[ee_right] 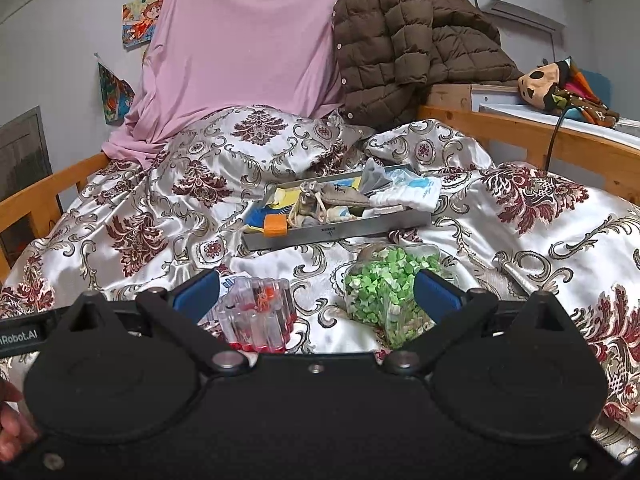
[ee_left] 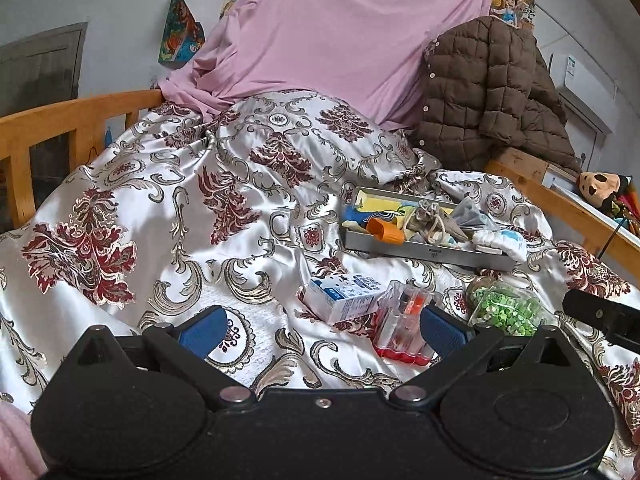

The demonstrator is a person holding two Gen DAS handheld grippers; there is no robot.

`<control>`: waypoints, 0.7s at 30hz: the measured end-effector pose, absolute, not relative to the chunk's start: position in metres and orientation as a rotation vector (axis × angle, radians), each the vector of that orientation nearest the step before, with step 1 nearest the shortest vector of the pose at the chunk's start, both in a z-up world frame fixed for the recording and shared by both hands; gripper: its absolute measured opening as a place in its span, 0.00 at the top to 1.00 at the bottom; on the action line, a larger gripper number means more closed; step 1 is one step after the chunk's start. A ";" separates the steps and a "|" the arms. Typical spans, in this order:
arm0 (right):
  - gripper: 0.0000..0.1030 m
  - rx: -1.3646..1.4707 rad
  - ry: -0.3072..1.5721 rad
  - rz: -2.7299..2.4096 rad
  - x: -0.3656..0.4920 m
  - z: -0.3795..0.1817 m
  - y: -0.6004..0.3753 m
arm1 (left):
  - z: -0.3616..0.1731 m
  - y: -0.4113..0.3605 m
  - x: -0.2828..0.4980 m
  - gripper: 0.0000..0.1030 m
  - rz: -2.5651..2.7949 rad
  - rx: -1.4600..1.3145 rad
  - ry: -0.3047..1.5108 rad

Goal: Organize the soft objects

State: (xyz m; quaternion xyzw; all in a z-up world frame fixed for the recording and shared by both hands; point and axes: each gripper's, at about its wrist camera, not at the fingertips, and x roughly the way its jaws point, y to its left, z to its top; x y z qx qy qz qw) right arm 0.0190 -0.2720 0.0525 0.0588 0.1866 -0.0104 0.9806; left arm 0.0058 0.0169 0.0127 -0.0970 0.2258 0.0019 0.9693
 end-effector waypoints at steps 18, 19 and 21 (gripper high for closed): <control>0.01 0.084 0.413 -0.007 0.030 0.046 -0.277 | 0.011 0.019 0.004 0.01 0.008 -0.196 0.462; 0.01 0.083 0.412 -0.006 0.030 0.046 -0.277 | 0.011 0.019 0.004 0.01 0.008 -0.195 0.463; 0.01 0.082 0.413 -0.006 0.030 0.046 -0.277 | 0.011 0.019 0.004 0.01 0.008 -0.195 0.463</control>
